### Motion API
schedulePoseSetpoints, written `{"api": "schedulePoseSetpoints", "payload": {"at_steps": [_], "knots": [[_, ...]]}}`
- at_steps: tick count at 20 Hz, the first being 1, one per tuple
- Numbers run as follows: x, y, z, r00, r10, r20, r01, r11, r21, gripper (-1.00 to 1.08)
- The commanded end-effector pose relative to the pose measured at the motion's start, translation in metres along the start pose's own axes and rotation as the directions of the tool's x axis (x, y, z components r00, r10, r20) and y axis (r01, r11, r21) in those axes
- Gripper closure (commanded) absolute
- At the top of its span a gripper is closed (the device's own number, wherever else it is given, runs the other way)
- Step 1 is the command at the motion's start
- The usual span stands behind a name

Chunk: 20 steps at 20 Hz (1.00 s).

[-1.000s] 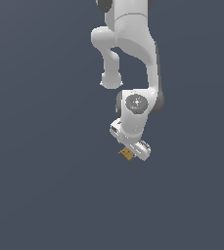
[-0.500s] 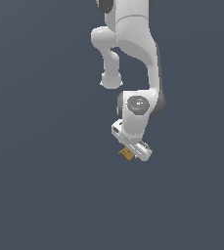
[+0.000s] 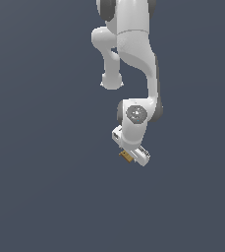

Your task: Pick up the object and move it to a goal position.

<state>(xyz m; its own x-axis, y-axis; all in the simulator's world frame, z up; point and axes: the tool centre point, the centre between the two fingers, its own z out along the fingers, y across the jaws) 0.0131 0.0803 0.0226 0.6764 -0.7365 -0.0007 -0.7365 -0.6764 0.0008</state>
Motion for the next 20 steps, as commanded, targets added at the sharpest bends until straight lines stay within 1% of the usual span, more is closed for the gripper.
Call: {"api": "schedulePoseSetpoints", "payload": {"at_steps": [1, 5, 6, 20], "knots": [[0.0002, -0.0002, 0.0084, 1.0, 0.001, 0.0, -0.001, 1.0, 0.001, -0.92], [0.0007, -0.0012, 0.0118, 1.0, 0.001, 0.0, -0.001, 1.0, 0.001, -0.92], [0.0007, -0.0012, 0.0118, 1.0, 0.001, 0.0, -0.001, 1.0, 0.001, 1.08], [0.0011, -0.0036, 0.0069, 1.0, 0.001, 0.0, -0.001, 1.0, 0.001, 1.08]]}}
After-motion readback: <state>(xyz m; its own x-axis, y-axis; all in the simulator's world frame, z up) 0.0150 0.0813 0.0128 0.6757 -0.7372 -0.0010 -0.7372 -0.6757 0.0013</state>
